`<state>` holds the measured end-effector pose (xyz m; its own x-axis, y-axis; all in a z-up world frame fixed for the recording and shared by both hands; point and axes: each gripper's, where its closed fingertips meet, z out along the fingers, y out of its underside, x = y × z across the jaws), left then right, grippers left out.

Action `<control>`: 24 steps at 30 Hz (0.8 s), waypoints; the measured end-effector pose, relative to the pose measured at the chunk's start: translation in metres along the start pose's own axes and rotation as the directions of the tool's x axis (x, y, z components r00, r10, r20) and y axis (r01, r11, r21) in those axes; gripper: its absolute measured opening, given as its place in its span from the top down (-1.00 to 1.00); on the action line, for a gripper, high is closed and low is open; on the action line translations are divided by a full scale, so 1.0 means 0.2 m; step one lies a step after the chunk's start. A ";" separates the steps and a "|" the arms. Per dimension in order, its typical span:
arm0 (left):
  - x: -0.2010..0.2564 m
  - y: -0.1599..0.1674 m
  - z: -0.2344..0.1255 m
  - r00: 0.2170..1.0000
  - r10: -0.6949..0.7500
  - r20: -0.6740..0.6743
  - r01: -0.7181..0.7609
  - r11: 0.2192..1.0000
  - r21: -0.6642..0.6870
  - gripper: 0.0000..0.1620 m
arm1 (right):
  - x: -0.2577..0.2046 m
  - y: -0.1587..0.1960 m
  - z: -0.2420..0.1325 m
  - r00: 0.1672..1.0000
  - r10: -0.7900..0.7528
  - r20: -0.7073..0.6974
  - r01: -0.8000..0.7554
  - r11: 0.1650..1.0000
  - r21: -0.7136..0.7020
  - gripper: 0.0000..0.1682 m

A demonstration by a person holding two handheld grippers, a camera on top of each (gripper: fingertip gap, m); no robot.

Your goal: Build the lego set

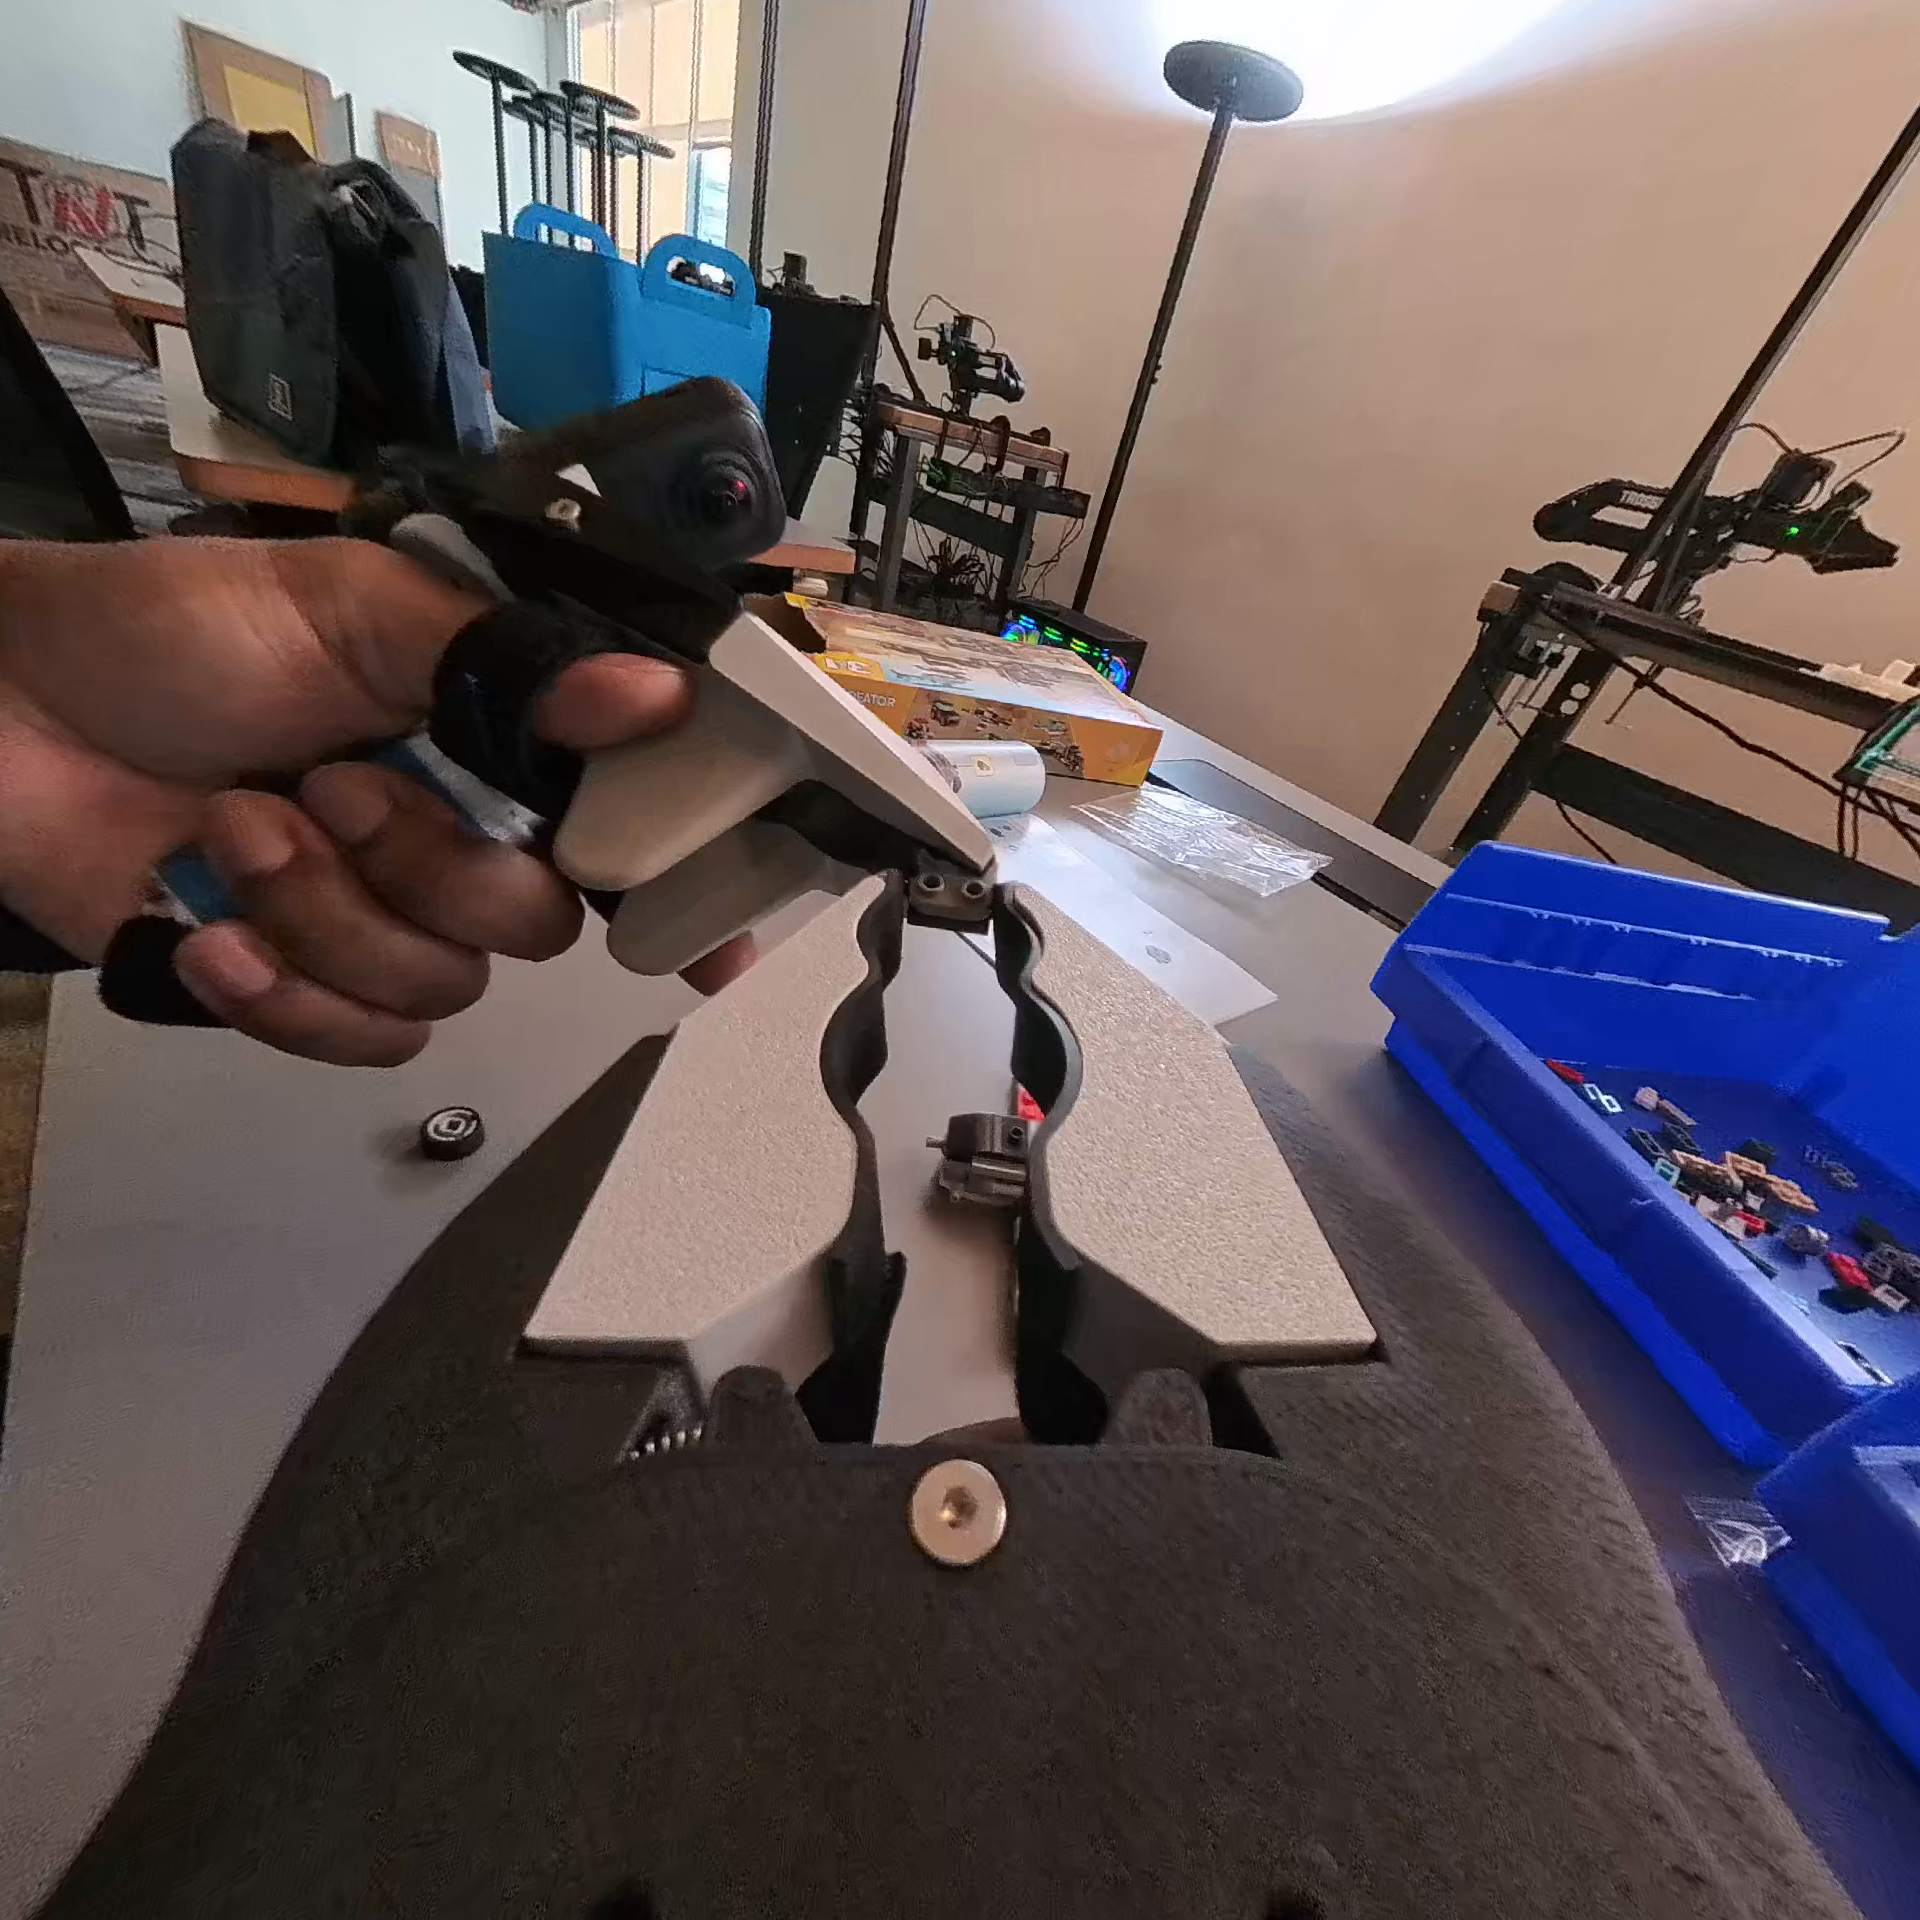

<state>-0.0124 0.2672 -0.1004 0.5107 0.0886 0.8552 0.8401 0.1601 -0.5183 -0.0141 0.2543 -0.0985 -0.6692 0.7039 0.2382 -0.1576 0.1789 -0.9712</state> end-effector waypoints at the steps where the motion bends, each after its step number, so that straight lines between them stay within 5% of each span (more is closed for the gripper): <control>1: 0.00 0.00 0.00 1.000 -0.003 0.003 0.003 1.000 0.000 0.89 | 0.00 0.00 0.00 1.000 -0.012 -0.005 0.012 1.000 -0.009 0.79; 9: -0.01 0.01 0.00 0.999 0.034 0.024 -0.034 0.999 -0.011 0.88 | 0.00 0.01 0.00 0.994 -0.108 -0.022 0.106 0.992 -0.061 0.81; 24: 0.01 0.02 -0.01 0.919 0.385 0.091 -0.378 0.922 -0.083 0.87 | -0.01 -0.02 -0.02 0.961 0.248 0.125 -0.251 0.968 0.008 0.82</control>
<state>-0.0084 0.2668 -0.1006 0.7756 0.2326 0.5868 0.5968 0.0327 -0.8017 -0.0104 0.2550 -0.0949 -0.7730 0.6343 -0.0134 0.0096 -0.0094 -0.9999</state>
